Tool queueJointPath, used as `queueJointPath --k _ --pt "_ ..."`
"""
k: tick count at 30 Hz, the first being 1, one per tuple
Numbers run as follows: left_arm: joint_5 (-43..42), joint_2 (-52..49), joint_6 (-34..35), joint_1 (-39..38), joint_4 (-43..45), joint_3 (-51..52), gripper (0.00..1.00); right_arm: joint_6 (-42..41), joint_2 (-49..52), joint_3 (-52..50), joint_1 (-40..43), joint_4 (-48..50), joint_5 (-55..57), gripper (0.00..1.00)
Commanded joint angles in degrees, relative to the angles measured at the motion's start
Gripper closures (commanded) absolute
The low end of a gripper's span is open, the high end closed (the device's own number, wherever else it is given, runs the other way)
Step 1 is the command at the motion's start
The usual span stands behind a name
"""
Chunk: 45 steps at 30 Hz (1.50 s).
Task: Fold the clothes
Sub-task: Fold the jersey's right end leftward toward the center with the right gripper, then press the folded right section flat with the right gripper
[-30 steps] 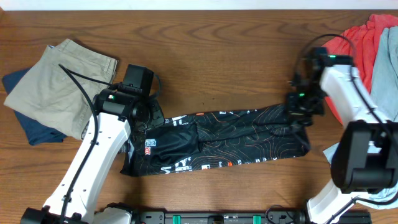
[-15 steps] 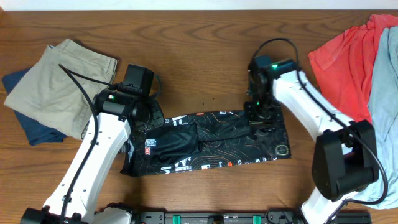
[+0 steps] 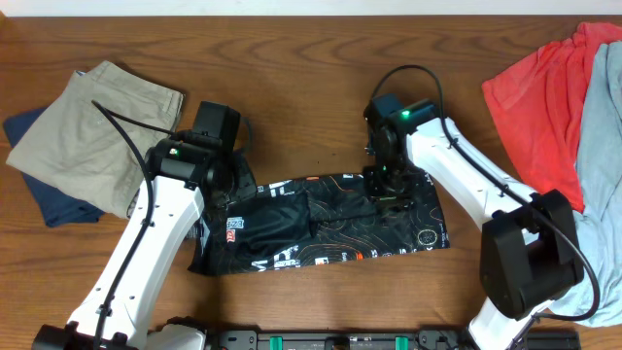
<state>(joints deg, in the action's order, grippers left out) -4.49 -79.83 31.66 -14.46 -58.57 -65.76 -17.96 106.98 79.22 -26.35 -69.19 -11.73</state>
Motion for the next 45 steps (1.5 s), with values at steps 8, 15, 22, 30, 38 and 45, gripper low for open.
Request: queueJointPath --k 8,15,22,30,38,45 --pt "0.72 0.09 -0.55 0.2 -0.57 -0.85 0.56 1.07 -0.68 0.63 -0.26 0.46 5.44 0.69" --pt "0.72 0.09 -0.55 0.2 -0.57 -0.46 0.56 -1.95 -0.68 0.48 1.22 -6.73 16.06 0.67" --pt "0.72 0.09 -0.55 0.2 -0.57 0.0 0.56 -1.05 -0.68 -4.5 1.16 -5.18 15.43 0.67" --pt "0.72 0.09 -0.52 0.2 -0.55 0.0 0.56 0.02 -0.68 -12.92 1.16 4.0 9.53 0.69" --pt "0.72 0.09 -0.52 0.2 -0.55 0.0 0.56 2.36 -0.68 -17.0 -0.2 13.79 5.27 0.71" --pt "0.72 0.09 -0.52 0.2 -0.57 0.0 0.56 2.38 -0.7 -18.32 -1.27 14.43 4.74 0.99"
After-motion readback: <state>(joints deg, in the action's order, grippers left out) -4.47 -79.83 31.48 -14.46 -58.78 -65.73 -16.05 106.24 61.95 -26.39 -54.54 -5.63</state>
